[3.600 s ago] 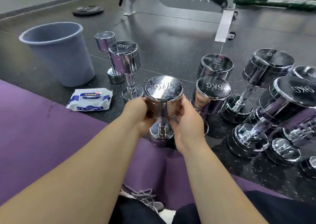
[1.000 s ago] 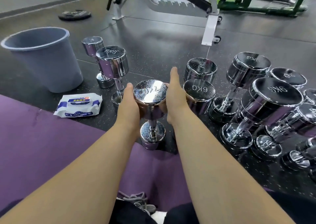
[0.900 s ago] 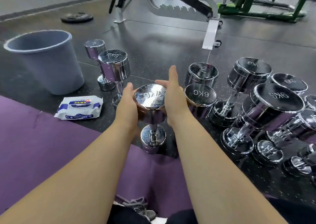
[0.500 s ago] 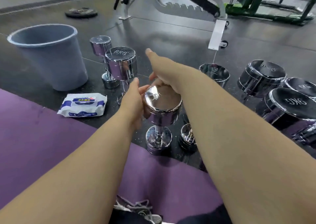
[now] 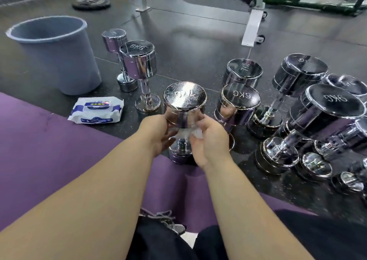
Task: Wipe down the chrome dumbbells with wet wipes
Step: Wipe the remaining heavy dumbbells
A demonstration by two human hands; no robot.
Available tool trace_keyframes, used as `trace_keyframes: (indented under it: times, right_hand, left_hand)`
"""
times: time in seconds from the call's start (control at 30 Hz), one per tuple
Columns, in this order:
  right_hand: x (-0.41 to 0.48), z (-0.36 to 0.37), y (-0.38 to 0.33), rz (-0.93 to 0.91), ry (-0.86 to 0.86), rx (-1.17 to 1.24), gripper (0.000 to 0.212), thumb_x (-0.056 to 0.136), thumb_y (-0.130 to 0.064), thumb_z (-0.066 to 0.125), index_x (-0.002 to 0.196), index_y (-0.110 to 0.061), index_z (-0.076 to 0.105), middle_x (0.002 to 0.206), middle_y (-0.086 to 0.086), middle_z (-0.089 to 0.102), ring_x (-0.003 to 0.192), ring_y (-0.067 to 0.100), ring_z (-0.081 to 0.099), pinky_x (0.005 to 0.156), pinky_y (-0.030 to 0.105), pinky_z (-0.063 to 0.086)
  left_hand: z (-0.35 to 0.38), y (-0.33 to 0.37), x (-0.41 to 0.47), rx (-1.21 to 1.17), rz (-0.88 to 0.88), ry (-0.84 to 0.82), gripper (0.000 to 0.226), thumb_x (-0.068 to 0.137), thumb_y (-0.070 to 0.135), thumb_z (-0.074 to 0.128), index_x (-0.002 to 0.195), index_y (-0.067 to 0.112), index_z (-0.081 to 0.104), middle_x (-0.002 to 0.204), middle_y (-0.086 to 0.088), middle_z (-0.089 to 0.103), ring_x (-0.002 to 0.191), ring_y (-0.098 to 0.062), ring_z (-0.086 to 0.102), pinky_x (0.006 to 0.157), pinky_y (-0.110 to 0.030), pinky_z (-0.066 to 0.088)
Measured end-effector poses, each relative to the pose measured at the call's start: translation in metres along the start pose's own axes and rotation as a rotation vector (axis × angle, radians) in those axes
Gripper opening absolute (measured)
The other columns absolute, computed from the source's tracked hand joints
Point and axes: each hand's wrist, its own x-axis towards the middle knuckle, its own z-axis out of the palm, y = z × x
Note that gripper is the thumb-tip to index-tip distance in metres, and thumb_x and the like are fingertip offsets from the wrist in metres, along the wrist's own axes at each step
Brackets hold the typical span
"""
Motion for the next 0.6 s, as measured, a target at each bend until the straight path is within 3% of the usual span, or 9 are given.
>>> trace_keyframes:
  times: [0.07,0.13,0.2,0.23,0.33,0.4,0.5,0.57,0.6]
  right_hand:
    - [0.005,-0.003,-0.006,0.037,-0.048,0.007,0.038,0.074,0.024,0.025,0.081,0.0,0.053,0.077,0.007,0.062,0.071,0.02,0.066,0.08,0.044,0.056]
    - [0.003,-0.007,-0.006,0.027,-0.085,-0.11,0.042,0.07,0.032,0.028,0.075,-0.005,0.049,0.069,0.001,0.062,0.064,0.015,0.067,0.076,0.042,0.057]
    - [0.001,-0.011,-0.004,0.011,-0.131,-0.249,0.044,0.069,0.032,0.043,0.077,-0.01,0.047,0.072,-0.001,0.061,0.071,0.014,0.067,0.08,0.034,0.057]
    - [0.003,-0.012,-0.003,0.002,-0.145,-0.292,0.045,0.069,0.031,0.049,0.079,-0.013,0.046,0.074,-0.002,0.061,0.072,0.012,0.067,0.077,0.028,0.056]
    - [0.007,-0.013,0.001,-0.024,-0.173,-0.395,0.045,0.071,0.027,0.059,0.08,-0.015,0.046,0.08,-0.003,0.062,0.076,0.011,0.065,0.074,0.022,0.053]
    - [0.011,-0.007,0.005,-0.056,-0.155,-0.547,0.038,0.071,0.019,0.068,0.082,-0.012,0.05,0.081,-0.004,0.065,0.076,0.012,0.06,0.069,0.02,0.052]
    - [0.037,0.01,0.021,-0.176,-0.12,-1.069,0.027,0.08,-0.003,0.068,0.105,-0.014,0.063,0.098,0.0,0.072,0.087,0.02,0.066,0.074,0.03,0.056]
    - [0.054,0.029,0.031,-0.274,-0.187,-1.512,0.048,0.087,-0.015,0.051,0.134,-0.023,0.055,0.12,0.009,0.067,0.103,0.032,0.064,0.082,0.034,0.054]
    - [0.06,0.039,0.036,-0.245,-0.186,-1.562,0.047,0.089,-0.014,0.049,0.136,-0.018,0.053,0.123,0.013,0.065,0.106,0.034,0.063,0.082,0.032,0.052]
  left_hand:
    - [0.006,0.015,-0.003,-0.064,-0.022,0.014,0.019,0.08,0.004,0.045,0.068,0.014,0.055,0.063,-0.005,0.055,0.05,-0.016,0.051,0.052,-0.019,0.046]
    - [0.004,0.028,-0.005,-0.028,0.012,-0.027,0.015,0.087,0.029,0.051,0.083,0.017,0.058,0.079,-0.004,0.06,0.068,-0.021,0.058,0.062,-0.026,0.049]
    - [-0.001,0.041,-0.003,0.116,0.035,-0.094,0.043,0.082,0.059,0.061,0.101,0.021,0.062,0.094,0.001,0.063,0.083,-0.022,0.061,0.071,-0.033,0.051]
    - [-0.004,0.049,-0.003,0.204,0.031,-0.135,0.05,0.078,0.064,0.064,0.106,0.023,0.062,0.097,0.002,0.064,0.085,-0.021,0.062,0.072,-0.034,0.053]
    - [-0.017,0.065,-0.004,0.402,0.024,-0.235,0.027,0.088,0.049,0.063,0.091,0.022,0.062,0.084,-0.001,0.066,0.079,-0.024,0.066,0.072,-0.034,0.058]
    - [-0.026,0.073,-0.002,0.448,0.116,-0.191,0.024,0.096,0.039,0.057,0.083,0.018,0.057,0.078,-0.006,0.064,0.077,-0.029,0.067,0.071,-0.038,0.061]
    - [-0.042,0.075,0.009,0.433,0.28,-0.097,0.024,0.1,0.033,0.052,0.095,0.011,0.061,0.089,-0.017,0.059,0.07,-0.034,0.067,0.065,-0.052,0.061]
    - [-0.054,0.077,0.017,0.49,0.383,0.001,0.027,0.093,0.041,0.053,0.091,0.017,0.066,0.093,-0.016,0.068,0.079,-0.04,0.069,0.072,-0.059,0.058]
    - [-0.061,0.077,0.019,0.495,0.4,0.037,0.031,0.089,0.047,0.054,0.089,0.019,0.068,0.092,-0.013,0.071,0.082,-0.039,0.07,0.074,-0.057,0.059]
